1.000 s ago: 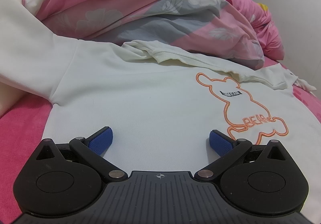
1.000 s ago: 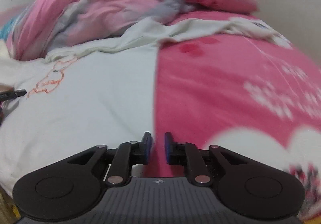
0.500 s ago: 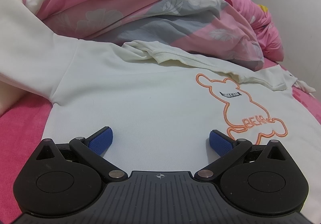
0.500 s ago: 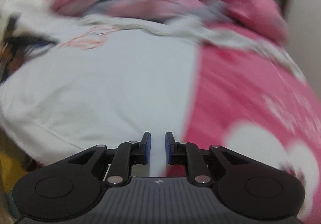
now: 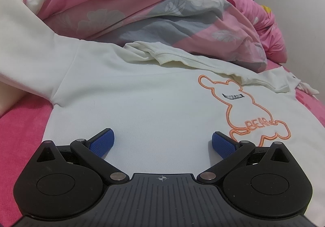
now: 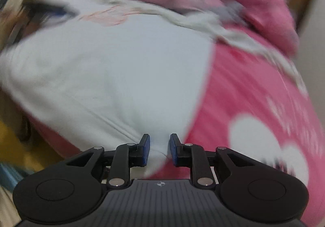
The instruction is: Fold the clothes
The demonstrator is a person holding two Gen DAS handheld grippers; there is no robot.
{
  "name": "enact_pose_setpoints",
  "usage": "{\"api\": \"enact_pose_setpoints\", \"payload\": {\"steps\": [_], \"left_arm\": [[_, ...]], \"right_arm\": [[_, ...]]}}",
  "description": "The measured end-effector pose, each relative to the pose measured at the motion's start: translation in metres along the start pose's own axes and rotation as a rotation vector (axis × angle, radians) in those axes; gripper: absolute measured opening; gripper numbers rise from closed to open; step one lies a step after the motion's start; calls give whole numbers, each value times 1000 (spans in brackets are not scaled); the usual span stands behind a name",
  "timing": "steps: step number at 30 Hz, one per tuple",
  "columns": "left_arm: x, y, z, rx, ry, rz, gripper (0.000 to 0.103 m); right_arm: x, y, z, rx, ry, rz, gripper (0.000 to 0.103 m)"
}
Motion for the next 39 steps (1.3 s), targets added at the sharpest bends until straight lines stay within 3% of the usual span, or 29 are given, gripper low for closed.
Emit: {"api": "enact_pose_setpoints", "payload": {"steps": [3, 7, 9, 12, 14, 16, 20, 24, 28, 35, 39], "left_arm": [[-1, 0, 0, 2, 4, 5, 103], [-1, 0, 0, 1, 3, 3, 103], [0, 0, -1, -1, 1, 0, 103], [1, 0, -1, -4, -7, -11, 103], [2, 0, -1, -4, -10, -15, 103], [1, 1, -1, -3, -6, -9, 103], [2, 1, -2, -4, -7, -11, 103], [6, 2, -9, -27, -21, -39, 103], [8, 8, -21, -70, -17, -56, 103], [7, 48, -11, -97, -13, -48, 103], [22, 58, 9, -105, 10, -82, 103]], "right_arm": [[-5, -2, -15, 21, -65, 23, 23], [29, 12, -30, -92, 147, 12, 23], [45, 14, -15, -56, 189, -59, 24], [49, -6, 14, 106, 119, -159, 23], [39, -11, 8, 132, 118, -98, 24], [32, -6, -7, 120, 92, -50, 25], [26, 14, -43, -10, 71, -8, 32], [21, 56, -55, -206, 137, 121, 38], [29, 110, -28, -307, 199, 164, 38], [71, 215, 47, -382, 324, 120, 38], [96, 275, 103, -382, 311, 155, 38]]}}
Point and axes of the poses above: each gripper's, at about its wrist camera, not at the fingertips, and z roughly the way its jaws point, x to its left, y to its top, the point moved 2 cm from there along z, roughly the way its jaws point, and after that the axes turned 2 degrees about -x, right-handed, at the moved point
